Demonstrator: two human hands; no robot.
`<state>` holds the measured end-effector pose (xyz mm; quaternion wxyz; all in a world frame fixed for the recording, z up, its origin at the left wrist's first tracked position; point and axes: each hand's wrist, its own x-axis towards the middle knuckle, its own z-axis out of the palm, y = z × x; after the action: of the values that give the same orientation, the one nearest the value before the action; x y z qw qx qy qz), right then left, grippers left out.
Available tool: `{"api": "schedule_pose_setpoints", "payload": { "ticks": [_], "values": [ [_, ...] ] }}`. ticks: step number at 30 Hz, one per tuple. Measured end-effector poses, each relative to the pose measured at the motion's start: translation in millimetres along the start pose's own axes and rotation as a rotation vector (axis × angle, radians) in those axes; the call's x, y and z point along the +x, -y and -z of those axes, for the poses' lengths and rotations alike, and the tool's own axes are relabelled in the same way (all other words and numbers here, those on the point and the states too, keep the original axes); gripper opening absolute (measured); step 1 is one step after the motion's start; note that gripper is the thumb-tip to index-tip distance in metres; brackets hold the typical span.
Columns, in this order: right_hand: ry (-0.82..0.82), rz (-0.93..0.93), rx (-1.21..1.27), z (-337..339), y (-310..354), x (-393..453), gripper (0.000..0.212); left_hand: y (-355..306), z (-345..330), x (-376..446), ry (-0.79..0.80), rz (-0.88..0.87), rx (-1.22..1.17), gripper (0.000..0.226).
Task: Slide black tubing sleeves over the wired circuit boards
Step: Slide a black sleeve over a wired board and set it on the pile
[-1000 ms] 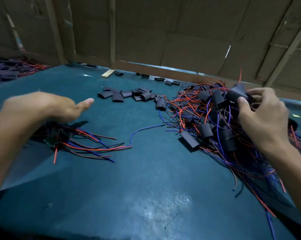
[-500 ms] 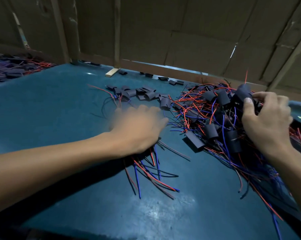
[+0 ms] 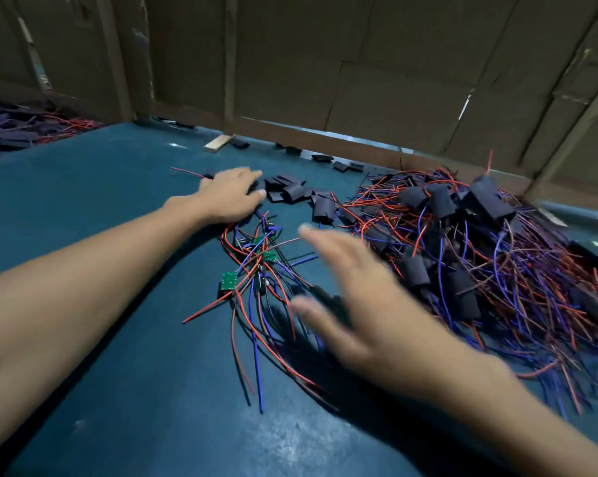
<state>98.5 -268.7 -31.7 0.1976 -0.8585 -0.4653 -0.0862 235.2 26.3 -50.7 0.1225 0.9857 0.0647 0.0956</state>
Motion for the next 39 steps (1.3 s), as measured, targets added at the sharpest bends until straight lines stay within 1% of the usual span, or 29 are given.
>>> {"api": "schedule_pose_setpoints", "payload": {
  "ticks": [1,2,3,6,7,10,11,12,14,16,18,20,22,24,25,27,30,33,35,37,39],
  "values": [
    [0.131,-0.027,-0.072,-11,1,1,0.066,1,-2,-1,0.002,-0.006,0.044,0.046],
    [0.184,-0.015,-0.140,-17,-1,1,0.060,2,-1,-1,-0.014,0.001,0.071,0.044],
    [0.172,0.020,-0.144,-17,-3,1,0.051,2,1,-2,-0.034,0.010,0.089,0.043],
    [0.088,0.067,0.016,0,-13,-1,0.023,4,11,0,-0.035,0.029,0.176,0.036],
    [0.077,0.066,0.038,4,-17,-3,0.019,4,16,1,-0.010,0.043,0.178,0.037],
    [0.055,0.078,0.047,7,-20,-7,0.011,-2,24,4,0.054,0.082,0.139,0.058],
    [0.050,0.086,0.042,8,-20,-8,0.009,-4,25,5,0.056,0.072,0.127,0.056],
    [0.047,0.092,0.034,9,-20,-8,0.008,-5,26,6,0.061,0.056,0.128,0.050],
    [0.048,0.104,0.010,13,-20,-8,0.007,-7,29,4,0.094,0.044,0.154,0.041],
    [0.046,0.114,0.000,14,-19,-9,0.007,-9,34,0,0.142,0.066,0.208,0.042],
    [0.026,0.102,0.021,14,-19,-9,0.010,-11,35,-4,0.144,0.057,0.220,0.042],
    [0.020,0.104,0.052,14,-17,-10,0.014,-14,25,-11,0.087,-0.007,0.178,0.037],
    [0.029,0.155,0.040,14,-16,-10,0.014,-17,8,-26,-0.030,-0.083,0.137,0.038],
    [0.015,0.181,0.031,15,-15,-10,0.013,-14,-5,-41,-0.140,-0.112,0.132,0.038],
    [0.005,0.182,0.036,15,-16,-10,0.013,-11,-6,-44,-0.155,-0.111,0.111,0.038],
    [-0.002,0.197,0.050,16,-17,-10,0.011,-2,-2,-46,-0.136,-0.122,0.092,0.036],
    [0.019,0.215,0.080,16,-20,-10,0.010,7,3,-48,-0.134,-0.189,0.150,0.033],
    [0.049,0.217,0.098,21,-24,-10,0.008,10,6,-54,-0.158,-0.223,0.185,0.039],
    [0.065,0.220,0.076,26,-28,-11,0.008,12,9,-59,-0.211,-0.243,0.222,0.045],
    [0.050,0.240,0.056,32,-32,-13,0.015,13,10,-66,-0.288,-0.274,0.245,0.048],
    [0.026,0.245,0.070,36,-36,-14,0.029,11,12,-72,-0.313,-0.282,0.241,0.054]
  ]
}}
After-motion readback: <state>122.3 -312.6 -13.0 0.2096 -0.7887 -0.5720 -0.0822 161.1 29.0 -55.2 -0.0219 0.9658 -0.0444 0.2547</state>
